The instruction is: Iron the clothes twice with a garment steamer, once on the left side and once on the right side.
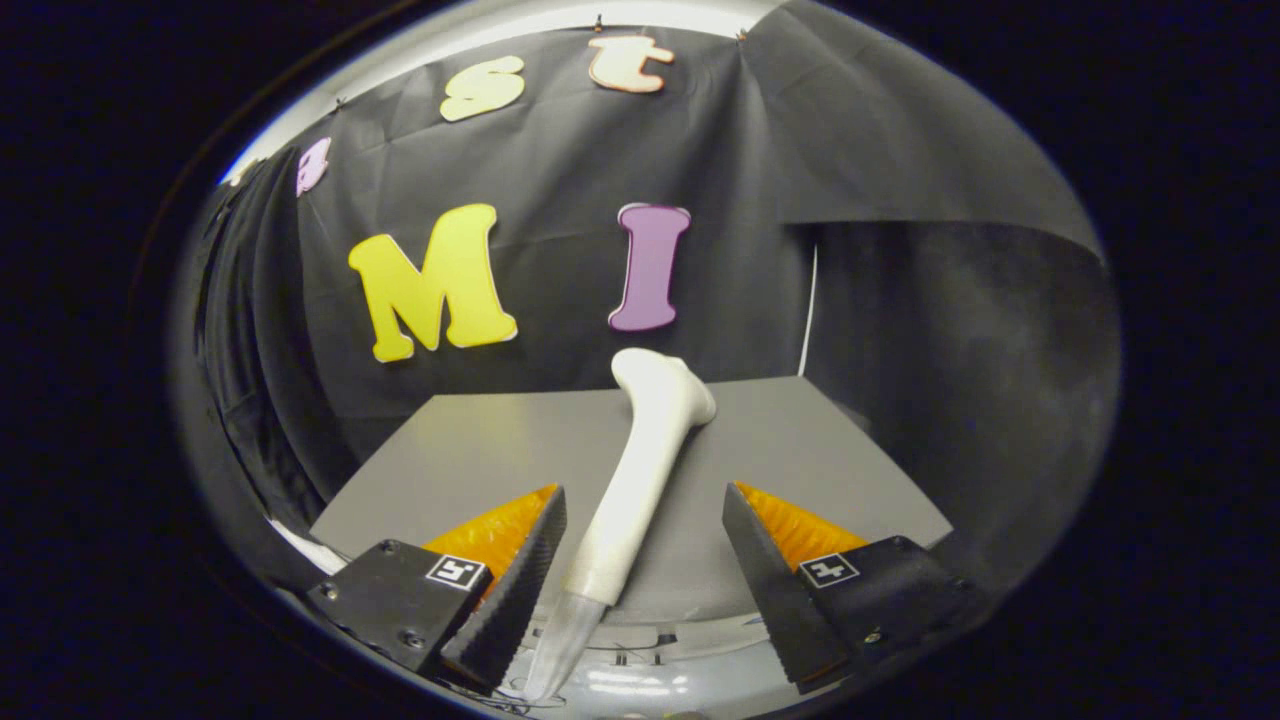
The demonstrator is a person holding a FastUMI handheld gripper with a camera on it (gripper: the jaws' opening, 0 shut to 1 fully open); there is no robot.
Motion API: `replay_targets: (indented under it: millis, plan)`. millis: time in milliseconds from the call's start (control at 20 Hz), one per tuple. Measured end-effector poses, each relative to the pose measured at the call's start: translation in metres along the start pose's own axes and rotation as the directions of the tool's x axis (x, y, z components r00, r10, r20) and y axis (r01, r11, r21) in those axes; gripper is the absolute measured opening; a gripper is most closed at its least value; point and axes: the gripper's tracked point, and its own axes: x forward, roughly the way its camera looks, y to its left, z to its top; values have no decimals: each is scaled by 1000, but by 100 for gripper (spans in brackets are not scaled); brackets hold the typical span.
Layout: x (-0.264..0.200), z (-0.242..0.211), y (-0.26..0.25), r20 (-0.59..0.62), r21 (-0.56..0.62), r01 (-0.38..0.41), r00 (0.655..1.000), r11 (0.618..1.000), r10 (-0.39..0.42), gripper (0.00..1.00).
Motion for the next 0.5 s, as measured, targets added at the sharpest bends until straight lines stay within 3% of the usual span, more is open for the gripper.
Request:
replay_targets:
  millis: [350,500]
  plan:
    - [46,-9,7,-82,22,-85,993,996,87,92]
    - [52,-12,15,-108,28,-96,989,995,98,71]
